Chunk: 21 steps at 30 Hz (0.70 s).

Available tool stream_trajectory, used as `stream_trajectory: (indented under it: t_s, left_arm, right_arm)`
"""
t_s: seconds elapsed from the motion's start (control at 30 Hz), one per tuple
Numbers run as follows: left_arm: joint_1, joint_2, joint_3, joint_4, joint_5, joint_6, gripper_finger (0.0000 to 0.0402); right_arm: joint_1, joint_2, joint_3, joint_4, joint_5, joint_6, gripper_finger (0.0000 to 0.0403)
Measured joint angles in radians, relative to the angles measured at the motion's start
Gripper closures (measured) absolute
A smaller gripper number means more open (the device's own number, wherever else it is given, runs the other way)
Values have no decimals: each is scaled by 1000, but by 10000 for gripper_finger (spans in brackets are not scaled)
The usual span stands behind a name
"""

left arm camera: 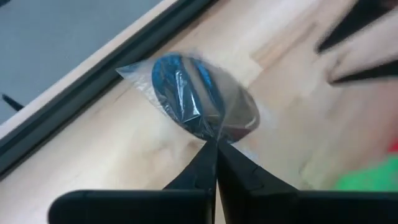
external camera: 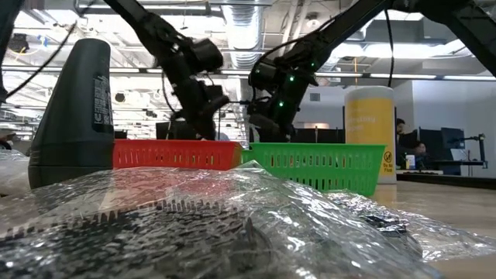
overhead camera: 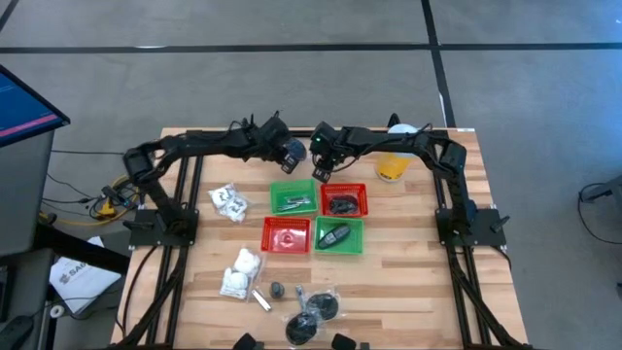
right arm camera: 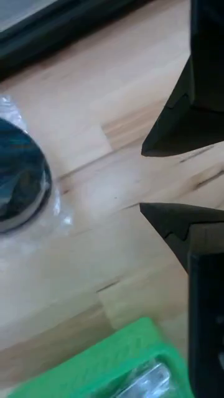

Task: Pick & Place Travel size toiletries
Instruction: Put the black hairbrush into the right red basket

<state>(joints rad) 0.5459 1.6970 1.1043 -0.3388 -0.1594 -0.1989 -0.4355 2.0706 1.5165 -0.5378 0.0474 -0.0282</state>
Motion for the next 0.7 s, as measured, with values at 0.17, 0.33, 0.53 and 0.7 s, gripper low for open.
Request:
stream_trajectory:
  t_s: [0.17,0.33,0.53,0.7]
  left_arm:
    - [-18,-98,-64,3,-53,-32,401]
    - [-16,-122,-80,24,-46,-92,401]
    - [-17,-122,-80,104,85,-153,401]
    - [-17,-122,-80,158,156,-176,401]
  right_arm:
    - [37,-49,-2,19,-11,-6,282]
    - [93,-102,-2,85,-22,-32,282]
    - [153,-114,-3,132,-22,-95,282]
    - [176,-116,-3,130,51,-114,282]
